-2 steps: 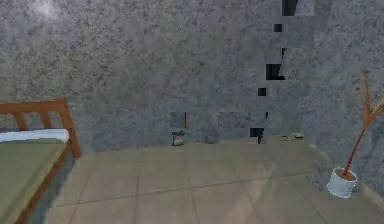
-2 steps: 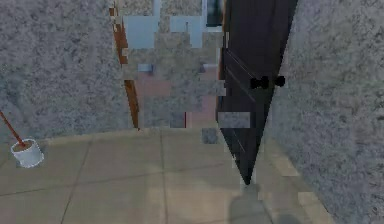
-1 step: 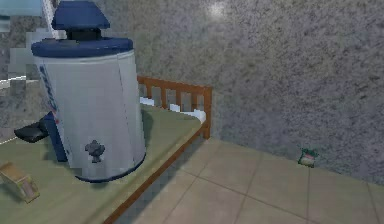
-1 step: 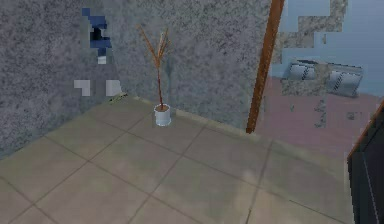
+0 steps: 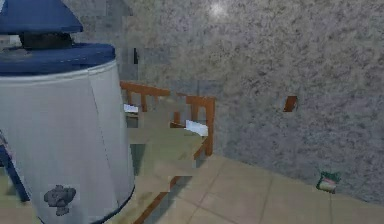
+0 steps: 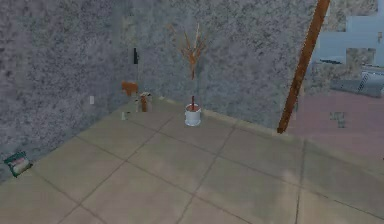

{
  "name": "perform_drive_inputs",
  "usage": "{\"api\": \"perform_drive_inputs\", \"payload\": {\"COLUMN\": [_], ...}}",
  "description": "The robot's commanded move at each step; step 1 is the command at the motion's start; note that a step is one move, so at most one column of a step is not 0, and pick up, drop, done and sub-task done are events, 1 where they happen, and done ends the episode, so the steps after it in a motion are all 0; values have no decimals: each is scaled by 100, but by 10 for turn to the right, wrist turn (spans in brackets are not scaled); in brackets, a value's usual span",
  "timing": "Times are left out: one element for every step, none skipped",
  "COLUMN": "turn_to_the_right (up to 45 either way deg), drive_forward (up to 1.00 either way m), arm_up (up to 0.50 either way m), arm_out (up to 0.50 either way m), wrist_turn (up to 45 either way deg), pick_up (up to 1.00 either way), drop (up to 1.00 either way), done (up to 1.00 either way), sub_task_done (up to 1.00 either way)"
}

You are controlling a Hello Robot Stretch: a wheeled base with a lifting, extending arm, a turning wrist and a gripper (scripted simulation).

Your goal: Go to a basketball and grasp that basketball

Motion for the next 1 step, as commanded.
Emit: {"api": "perform_drive_inputs", "payload": {"turn_to_the_right": [-450], "drive_forward": [0], "arm_up": [0], "arm_out": [0], "wrist_turn": [0], "pick_up": [0], "drop": [0], "done": [0], "sub_task_done": [0]}}
